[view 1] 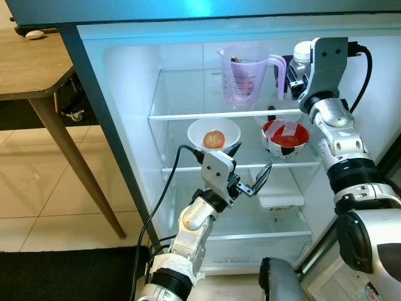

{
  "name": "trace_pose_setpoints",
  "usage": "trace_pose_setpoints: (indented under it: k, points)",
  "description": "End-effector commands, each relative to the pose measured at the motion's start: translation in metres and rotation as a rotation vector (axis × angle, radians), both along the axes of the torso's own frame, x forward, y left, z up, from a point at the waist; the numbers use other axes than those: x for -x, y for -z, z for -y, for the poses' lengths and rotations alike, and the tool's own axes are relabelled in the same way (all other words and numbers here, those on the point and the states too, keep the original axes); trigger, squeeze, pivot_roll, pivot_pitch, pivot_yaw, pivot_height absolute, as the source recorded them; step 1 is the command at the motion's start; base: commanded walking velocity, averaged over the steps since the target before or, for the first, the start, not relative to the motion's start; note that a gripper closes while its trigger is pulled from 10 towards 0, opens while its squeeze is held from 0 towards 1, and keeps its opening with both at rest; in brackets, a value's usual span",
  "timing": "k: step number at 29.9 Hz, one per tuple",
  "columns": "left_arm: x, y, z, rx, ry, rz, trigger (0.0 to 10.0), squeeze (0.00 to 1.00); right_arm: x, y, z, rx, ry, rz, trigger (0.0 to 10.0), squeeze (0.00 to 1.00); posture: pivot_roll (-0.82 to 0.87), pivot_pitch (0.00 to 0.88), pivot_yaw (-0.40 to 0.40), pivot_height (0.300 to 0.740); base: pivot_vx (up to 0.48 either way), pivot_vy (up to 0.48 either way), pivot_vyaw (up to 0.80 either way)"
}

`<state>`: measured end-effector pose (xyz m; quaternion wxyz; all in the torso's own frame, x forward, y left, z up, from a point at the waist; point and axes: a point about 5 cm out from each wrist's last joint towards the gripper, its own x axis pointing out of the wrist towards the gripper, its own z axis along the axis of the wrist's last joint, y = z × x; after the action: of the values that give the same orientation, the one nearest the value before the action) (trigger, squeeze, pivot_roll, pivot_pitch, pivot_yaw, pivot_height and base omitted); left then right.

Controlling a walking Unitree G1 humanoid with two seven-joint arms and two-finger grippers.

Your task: Restocking fridge

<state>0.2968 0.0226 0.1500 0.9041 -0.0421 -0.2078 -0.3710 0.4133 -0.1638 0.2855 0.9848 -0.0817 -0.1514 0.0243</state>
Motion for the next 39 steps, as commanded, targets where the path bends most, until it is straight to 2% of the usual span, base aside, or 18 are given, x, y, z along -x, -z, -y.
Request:
trace_pose_setpoints:
  k: [1,5,10,13,27,32,39]
  points:
    - [0.004,0.004,0.003,0.023,0.005,-0.030,10.0,0.00,-0.001,-0.006,-0.002,-0.008,-0.002,0.026,10.0,0.00,-0.03,0.000,-0.018,0.385,0.000,0.000,0.00]
    - [0.005,0.004,0.004,0.022,0.011,-0.032,10.0,0.00,-0.002,-0.004,0.009,0.047,0.064,0.008,10.0,0.00,-0.03,0.000,-0.016,0.385,0.000,0.000,0.00]
    - [0.005,0.004,0.005,0.022,0.015,-0.033,10.0,0.00,-0.003,-0.003,0.014,0.064,0.086,0.002,10.0,0.00,-0.03,0.000,-0.016,0.385,0.000,0.000,0.00]
    - [0.006,0.003,0.006,0.024,0.022,-0.033,10.0,0.00,-0.003,-0.001,0.023,0.091,0.128,-0.016,10.0,0.00,-0.04,0.000,-0.013,0.385,0.000,0.000,0.00]
    - [0.005,-0.007,0.005,0.047,0.026,-0.009,10.0,0.00,-0.006,0.006,0.039,0.089,0.191,-0.085,10.0,0.00,-0.03,0.000,-0.011,0.385,0.000,0.000,0.00]
    - [0.003,-0.013,0.006,0.057,0.024,0.002,10.0,0.00,-0.006,0.019,0.043,0.052,0.195,-0.154,10.0,0.00,-0.04,0.000,-0.010,0.385,0.000,0.000,0.00]
    - [0.003,-0.014,0.006,0.060,0.028,0.007,10.0,0.00,-0.006,0.021,0.051,0.025,0.217,-0.170,10.0,0.00,-0.03,0.000,-0.008,0.385,0.000,0.000,0.00]
